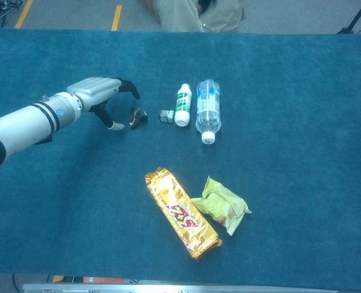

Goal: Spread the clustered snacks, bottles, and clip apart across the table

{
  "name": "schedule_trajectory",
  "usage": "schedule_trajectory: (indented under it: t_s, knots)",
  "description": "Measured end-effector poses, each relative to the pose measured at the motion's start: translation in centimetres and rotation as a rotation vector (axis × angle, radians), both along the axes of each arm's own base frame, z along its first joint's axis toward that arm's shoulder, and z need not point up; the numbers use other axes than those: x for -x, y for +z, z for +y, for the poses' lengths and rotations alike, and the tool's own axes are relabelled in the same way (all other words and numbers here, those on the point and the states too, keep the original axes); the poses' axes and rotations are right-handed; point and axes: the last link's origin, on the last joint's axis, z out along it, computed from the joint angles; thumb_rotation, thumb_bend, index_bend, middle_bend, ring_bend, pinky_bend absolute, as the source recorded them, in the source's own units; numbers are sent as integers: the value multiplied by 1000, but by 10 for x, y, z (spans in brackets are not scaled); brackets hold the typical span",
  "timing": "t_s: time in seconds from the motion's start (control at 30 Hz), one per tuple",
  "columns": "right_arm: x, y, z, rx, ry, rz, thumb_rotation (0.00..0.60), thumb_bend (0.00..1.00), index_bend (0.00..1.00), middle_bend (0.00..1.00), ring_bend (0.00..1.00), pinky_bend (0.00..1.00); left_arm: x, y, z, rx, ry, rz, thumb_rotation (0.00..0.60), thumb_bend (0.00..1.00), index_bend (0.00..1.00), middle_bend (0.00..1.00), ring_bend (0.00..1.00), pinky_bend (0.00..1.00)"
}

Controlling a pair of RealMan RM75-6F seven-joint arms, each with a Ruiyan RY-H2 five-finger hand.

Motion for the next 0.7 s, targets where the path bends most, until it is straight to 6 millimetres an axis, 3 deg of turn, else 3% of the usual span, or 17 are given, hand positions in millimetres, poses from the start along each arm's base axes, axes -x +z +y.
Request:
schedule_trajectory:
  t_s: [0.7]
  knots:
    - [11, 6, 4, 10, -28, -31, 519, 78, 4, 313, 144, 303, -7, -20, 6, 13, -21, 18, 600, 220, 319, 157, 45, 73]
